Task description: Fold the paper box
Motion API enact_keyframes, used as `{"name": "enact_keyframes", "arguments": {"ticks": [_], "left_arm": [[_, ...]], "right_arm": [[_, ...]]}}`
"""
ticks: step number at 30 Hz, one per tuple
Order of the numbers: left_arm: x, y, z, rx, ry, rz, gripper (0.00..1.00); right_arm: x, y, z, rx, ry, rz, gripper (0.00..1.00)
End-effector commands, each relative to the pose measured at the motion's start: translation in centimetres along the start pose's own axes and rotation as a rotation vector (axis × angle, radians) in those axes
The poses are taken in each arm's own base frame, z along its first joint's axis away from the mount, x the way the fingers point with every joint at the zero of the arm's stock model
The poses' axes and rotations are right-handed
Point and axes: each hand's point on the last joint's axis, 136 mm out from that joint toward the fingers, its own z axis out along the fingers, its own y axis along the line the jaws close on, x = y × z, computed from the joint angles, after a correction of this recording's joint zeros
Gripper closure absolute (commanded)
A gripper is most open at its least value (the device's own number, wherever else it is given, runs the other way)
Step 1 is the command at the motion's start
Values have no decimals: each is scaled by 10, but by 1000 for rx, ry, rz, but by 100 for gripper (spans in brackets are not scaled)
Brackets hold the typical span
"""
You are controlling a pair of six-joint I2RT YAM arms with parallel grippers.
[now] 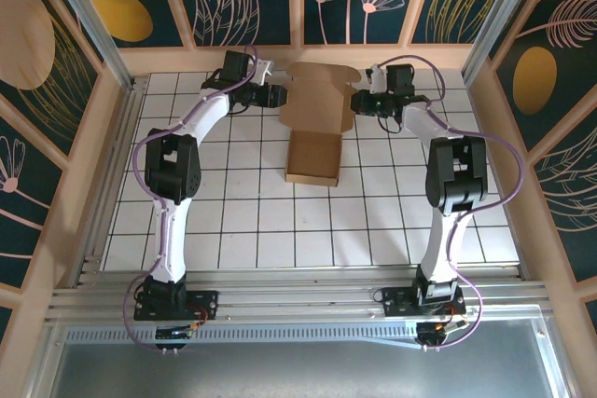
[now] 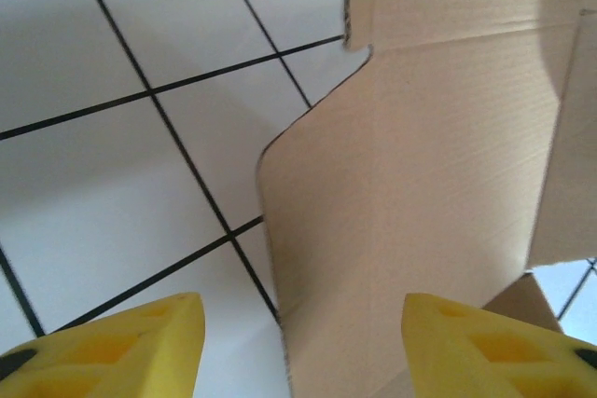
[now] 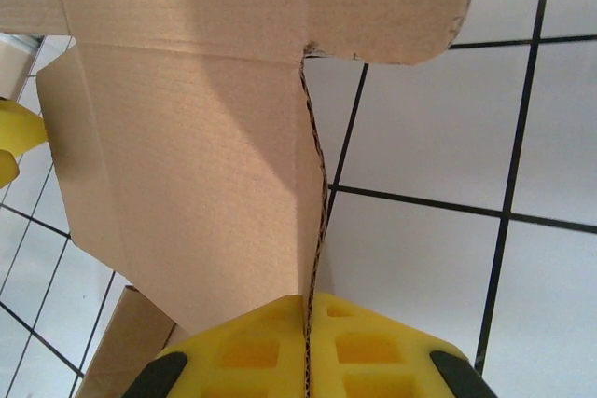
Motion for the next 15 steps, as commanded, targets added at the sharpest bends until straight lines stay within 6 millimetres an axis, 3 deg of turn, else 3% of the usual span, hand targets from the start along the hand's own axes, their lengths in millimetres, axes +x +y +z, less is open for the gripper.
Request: {"name": "enact_keyframes", "arguments": {"ticks": [1,8,15], "left_arm": [[2,-14,0,89,13,21,42],[3,-1,7,34,17,24,43],[6,-13,0,85,7,53,71]], "right_arm": [[-13,16,-3,16,-31,-104,93],[-17,25,1,75,-39,-178,100],[-21,31,3,197,-76,-234,100]]}}
